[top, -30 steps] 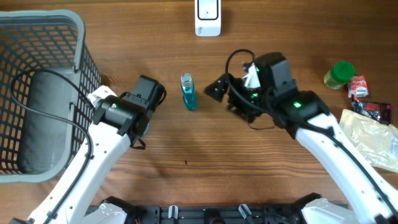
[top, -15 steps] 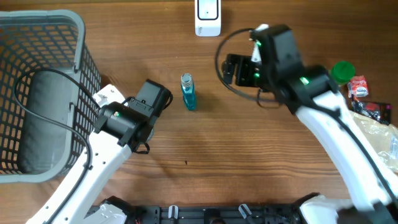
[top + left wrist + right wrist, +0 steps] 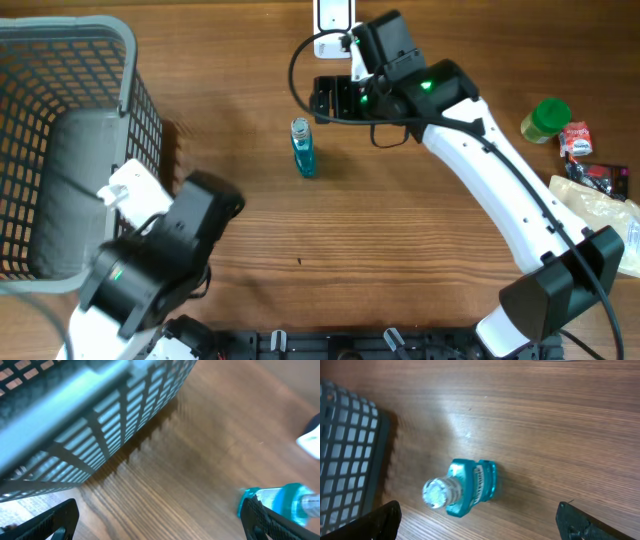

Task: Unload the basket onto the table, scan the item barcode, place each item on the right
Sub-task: 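Move the right gripper above the bottle and grasp its cap, then lift the bottle by its cap and carry it toward the white scanner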

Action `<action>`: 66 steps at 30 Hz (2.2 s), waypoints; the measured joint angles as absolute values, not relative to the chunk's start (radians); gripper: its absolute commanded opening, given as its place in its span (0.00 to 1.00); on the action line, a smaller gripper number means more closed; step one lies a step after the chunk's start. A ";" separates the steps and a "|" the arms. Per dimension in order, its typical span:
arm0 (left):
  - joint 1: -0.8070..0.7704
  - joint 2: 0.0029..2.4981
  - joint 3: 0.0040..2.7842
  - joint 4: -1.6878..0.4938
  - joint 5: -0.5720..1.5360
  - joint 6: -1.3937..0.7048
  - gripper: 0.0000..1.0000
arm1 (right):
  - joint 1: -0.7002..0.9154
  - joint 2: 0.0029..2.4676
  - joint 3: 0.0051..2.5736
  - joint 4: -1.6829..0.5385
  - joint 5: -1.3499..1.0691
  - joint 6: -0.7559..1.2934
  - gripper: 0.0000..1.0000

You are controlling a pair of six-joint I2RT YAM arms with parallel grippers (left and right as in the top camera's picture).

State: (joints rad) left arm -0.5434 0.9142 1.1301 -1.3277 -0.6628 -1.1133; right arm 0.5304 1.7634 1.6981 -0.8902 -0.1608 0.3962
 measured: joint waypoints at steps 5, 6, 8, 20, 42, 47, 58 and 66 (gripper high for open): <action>-0.543 0.813 1.130 -1.328 -0.673 -1.113 1.00 | 0.569 1.767 1.698 -0.855 -0.166 0.395 0.99; -0.543 0.802 1.130 -1.329 -0.677 -1.113 1.00 | 0.575 1.770 1.698 -0.845 -0.168 0.395 0.99; -0.543 0.792 1.130 -1.329 -0.681 -1.113 1.00 | 0.593 1.787 1.700 -0.819 -0.169 0.395 0.99; -0.543 0.794 1.130 -1.340 -0.684 -1.113 1.00 | 0.649 1.924 1.704 -0.799 -0.094 0.394 0.86; -0.543 0.794 1.130 -1.365 -0.702 -1.113 1.00 | 0.710 1.964 1.704 -0.826 -0.039 0.357 0.41; -0.543 0.794 1.130 -1.370 -0.702 -1.113 1.00 | 0.710 1.964 1.707 -0.842 0.007 0.352 0.32; -0.543 0.794 1.130 -1.382 -0.702 -1.113 1.00 | 0.708 1.964 1.707 -0.831 0.057 0.324 0.22; -0.543 0.794 1.130 -1.385 -0.702 -1.113 1.00 | 0.708 1.966 1.707 -0.830 0.060 0.158 0.20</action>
